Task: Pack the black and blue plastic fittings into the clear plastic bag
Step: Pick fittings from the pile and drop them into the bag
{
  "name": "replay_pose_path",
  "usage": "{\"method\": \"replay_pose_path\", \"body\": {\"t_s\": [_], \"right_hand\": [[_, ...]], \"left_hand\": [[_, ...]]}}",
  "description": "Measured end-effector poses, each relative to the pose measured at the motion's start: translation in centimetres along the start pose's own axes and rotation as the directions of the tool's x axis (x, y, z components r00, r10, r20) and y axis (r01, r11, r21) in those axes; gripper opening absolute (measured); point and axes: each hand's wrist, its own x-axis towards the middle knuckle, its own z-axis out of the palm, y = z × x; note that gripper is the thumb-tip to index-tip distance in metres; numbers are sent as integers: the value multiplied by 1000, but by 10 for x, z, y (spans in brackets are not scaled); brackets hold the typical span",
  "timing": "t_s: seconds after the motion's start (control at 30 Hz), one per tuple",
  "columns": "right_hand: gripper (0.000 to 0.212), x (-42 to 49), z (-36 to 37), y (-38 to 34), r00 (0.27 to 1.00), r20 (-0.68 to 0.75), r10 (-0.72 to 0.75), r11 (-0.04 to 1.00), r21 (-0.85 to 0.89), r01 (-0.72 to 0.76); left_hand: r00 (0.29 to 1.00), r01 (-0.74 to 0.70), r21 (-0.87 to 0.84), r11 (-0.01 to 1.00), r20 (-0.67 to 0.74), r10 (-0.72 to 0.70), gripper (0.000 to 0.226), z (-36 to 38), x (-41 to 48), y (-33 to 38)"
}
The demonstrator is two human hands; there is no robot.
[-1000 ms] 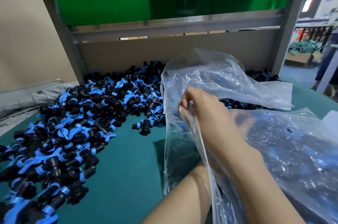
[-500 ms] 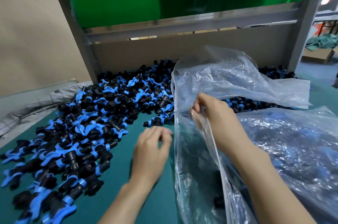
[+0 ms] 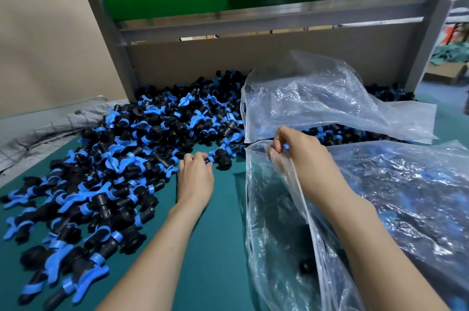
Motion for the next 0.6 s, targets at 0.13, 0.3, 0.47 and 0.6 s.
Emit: {"method": "replay_pose_path", "body": {"t_s": [0.13,0.3,0.47,0.6], "right_hand": [[23,-1,-3,-2,1000,10,-9,997,80,8],[24,0,-3,-2,1000,16,-20,998,64,19],[25,1,-2,-2,1000,0,-27,998,49,27],[25,1,0,0,999,26,-23,999,32,22]], "left_hand": [[1000,6,-193,981,-22,-10,32,-8,-13,-3],[977,93,-474,876,-126,-171,29,-18,-31,-12],[963,130,-604,786,-112,-245,27,-25,-34,-9],[967,127,-606,785,-99,-233,27,-24,-35,-6]]}}
